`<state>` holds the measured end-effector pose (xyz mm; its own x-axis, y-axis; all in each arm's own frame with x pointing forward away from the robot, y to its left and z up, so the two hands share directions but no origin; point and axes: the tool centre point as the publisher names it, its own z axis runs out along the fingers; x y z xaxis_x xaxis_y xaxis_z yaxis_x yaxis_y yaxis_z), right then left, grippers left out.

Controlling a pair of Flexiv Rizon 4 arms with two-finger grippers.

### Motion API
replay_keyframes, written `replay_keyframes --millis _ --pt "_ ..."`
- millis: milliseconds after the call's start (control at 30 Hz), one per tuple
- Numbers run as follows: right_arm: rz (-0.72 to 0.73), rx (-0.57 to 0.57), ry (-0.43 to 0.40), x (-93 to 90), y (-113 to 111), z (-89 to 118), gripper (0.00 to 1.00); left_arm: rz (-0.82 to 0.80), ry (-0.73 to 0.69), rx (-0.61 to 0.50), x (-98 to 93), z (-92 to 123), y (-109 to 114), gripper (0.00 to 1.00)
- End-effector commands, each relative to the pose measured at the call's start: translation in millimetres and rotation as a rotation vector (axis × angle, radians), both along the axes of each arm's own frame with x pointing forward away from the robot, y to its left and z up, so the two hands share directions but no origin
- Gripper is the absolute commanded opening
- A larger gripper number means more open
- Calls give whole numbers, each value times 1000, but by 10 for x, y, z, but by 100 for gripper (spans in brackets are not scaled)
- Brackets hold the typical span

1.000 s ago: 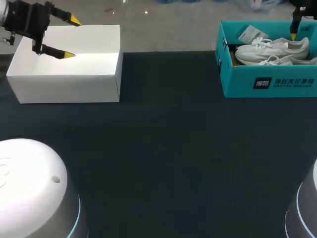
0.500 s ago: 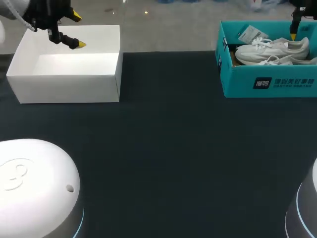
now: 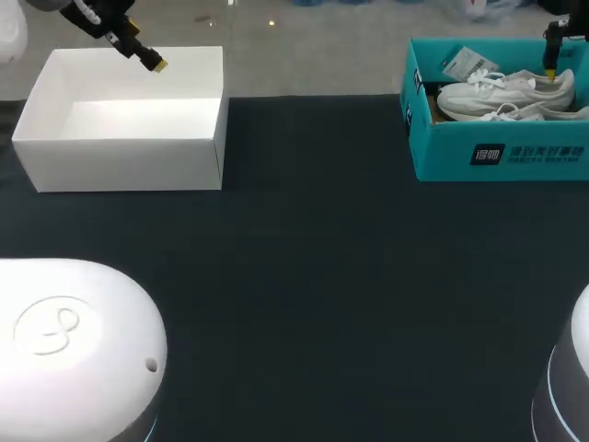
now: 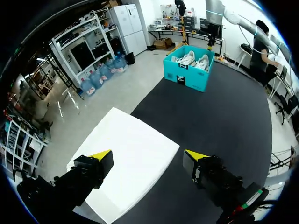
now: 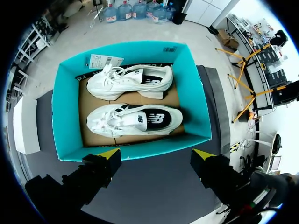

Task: Take the shoe out of the shoebox, open the shoe tongue, remove and reinsert the insole, then place the shoe into the shoebox

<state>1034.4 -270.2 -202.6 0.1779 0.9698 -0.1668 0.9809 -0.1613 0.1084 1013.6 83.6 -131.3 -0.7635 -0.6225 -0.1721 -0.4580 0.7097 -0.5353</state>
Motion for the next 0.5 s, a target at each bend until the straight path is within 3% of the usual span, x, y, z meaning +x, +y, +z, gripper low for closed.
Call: replay_keyframes --millis 33,167,500 --pt "-18 31 -46 -126 -40 35 100 647 306 74 91 -53 -10 100" --pt "-31 22 -55 -121 -12 45 100 718 396 100 186 -140 21 100" --pt "-31 22 -55 -121 -12 45 100 689 393 110 210 -160 13 100"
